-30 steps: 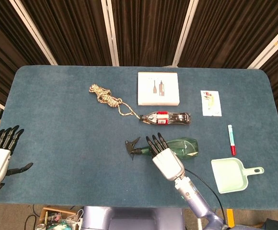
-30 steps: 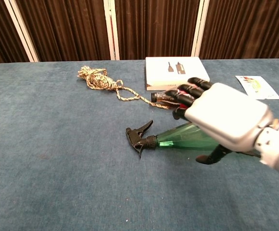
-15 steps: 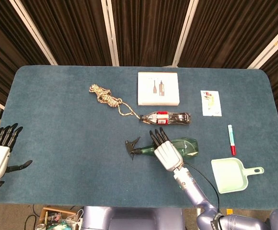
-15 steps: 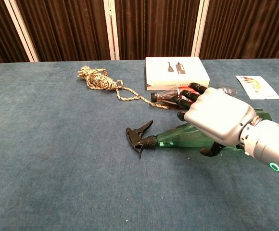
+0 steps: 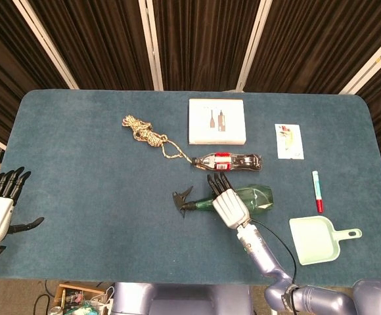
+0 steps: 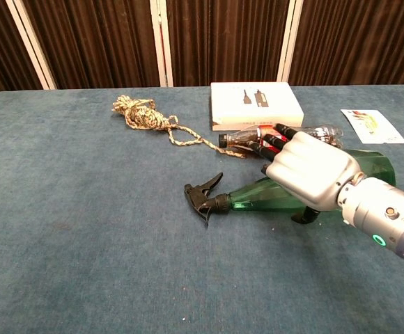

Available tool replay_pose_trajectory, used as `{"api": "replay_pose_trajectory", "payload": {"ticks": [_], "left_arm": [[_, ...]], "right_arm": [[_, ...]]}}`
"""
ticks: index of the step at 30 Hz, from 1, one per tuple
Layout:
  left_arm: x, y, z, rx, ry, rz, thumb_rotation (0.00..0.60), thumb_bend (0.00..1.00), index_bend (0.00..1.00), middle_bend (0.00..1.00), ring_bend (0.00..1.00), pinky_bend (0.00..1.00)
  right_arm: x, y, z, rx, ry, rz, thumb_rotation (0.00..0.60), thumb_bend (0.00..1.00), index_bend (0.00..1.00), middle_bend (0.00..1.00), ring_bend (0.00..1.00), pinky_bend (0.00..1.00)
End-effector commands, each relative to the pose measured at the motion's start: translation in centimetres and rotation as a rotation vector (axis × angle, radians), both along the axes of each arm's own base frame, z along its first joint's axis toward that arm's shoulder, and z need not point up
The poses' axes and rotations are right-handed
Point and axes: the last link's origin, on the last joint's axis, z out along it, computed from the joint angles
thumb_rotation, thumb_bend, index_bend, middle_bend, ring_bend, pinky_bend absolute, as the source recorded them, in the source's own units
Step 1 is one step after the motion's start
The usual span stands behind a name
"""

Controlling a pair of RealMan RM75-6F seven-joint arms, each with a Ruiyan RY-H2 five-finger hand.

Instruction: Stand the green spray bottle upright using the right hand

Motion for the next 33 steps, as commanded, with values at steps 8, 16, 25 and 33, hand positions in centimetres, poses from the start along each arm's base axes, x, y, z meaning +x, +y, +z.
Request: {"api": "replay_pose_trajectory", "payload": {"ticks": [8,16,25,33], "left_arm": [[0.2,-0.3,0.1,0.0,-0.009,-0.019,0.6,0.05,0.0,0.0,0.0,0.05],[0.2,-0.5,0.1,-0.001,-0.012,-0.026,0.6,0.05,0.0,0.0,0.0,0.05],[0.3,-0.6,-0.2,-0.008,-0.006,-0.03,0.6,0.07,0.0,0.0,0.0,0.05],[0.4,-0.5,-0.5,-0.017,0.002,-0.028,0.6,0.07,0.0,0.0,0.0,0.05]], "right_arm": [[1.5,0.8,2.0,-0.053,-0.171,0.086,0.6,0.63,0.9,0.08,0.0,0.0],[3.6,2.0,4.8,0.076,-0.57,0.112,0.6,0.61,0.91,0.09,0.0,0.0],[2.5,2.8,7.4,0.33,-1.302,0.12,0.6,0.63,0.91,0.09,0.0,0.0],[1.2,3.0,7.0,0.377,-1.637,0.149,0.6,0.66,0.9,0.08,0.0,0.0]]}}
